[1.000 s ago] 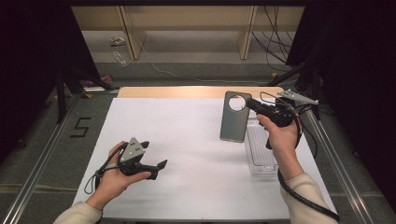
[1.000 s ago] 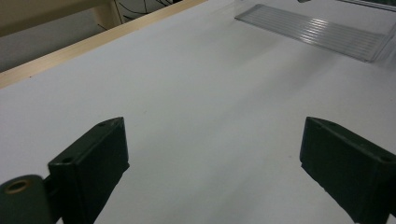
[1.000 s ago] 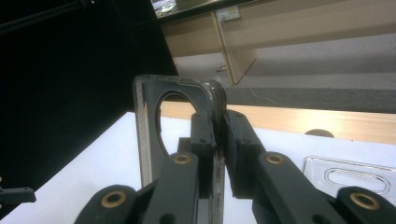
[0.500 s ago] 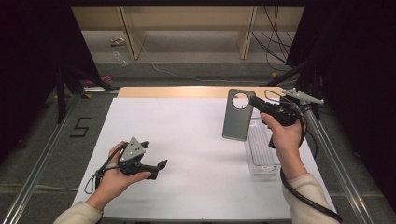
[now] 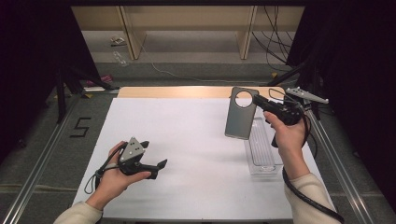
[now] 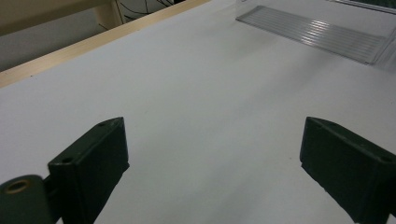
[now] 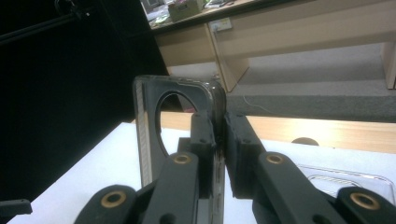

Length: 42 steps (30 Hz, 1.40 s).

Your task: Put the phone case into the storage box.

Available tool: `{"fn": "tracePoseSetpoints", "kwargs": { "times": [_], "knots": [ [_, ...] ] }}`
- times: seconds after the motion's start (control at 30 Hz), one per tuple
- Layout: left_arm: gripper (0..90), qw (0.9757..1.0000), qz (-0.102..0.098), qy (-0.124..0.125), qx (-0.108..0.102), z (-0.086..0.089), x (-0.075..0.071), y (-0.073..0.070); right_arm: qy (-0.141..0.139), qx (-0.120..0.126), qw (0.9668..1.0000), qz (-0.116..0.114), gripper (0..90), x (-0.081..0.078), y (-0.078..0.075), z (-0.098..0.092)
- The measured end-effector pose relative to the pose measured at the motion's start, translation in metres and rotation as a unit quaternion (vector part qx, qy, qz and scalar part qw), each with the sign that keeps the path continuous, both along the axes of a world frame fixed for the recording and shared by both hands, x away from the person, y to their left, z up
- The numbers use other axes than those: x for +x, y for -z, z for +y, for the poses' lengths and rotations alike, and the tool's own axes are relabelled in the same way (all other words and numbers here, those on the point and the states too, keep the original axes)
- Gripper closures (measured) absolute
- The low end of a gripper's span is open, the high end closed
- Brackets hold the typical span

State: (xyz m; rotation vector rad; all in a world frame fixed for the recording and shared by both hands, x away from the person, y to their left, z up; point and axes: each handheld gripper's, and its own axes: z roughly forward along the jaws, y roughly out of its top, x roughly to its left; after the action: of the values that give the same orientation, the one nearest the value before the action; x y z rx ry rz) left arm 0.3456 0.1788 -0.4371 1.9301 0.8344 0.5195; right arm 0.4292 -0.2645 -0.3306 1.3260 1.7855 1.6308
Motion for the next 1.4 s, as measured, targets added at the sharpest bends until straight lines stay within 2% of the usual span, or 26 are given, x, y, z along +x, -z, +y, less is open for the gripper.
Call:
{"fn": "tracePoseSetpoints", "kwargs": {
  "times": [1.4],
  "knots": [
    [7.5, 1.0000, -0.003, -0.003, -0.002, 0.001, 0.000, -0.001, 0.028, 0.003, 0.9996, -0.010, 83.0, -0.003, -0.009, -0.020]
  ]
}}
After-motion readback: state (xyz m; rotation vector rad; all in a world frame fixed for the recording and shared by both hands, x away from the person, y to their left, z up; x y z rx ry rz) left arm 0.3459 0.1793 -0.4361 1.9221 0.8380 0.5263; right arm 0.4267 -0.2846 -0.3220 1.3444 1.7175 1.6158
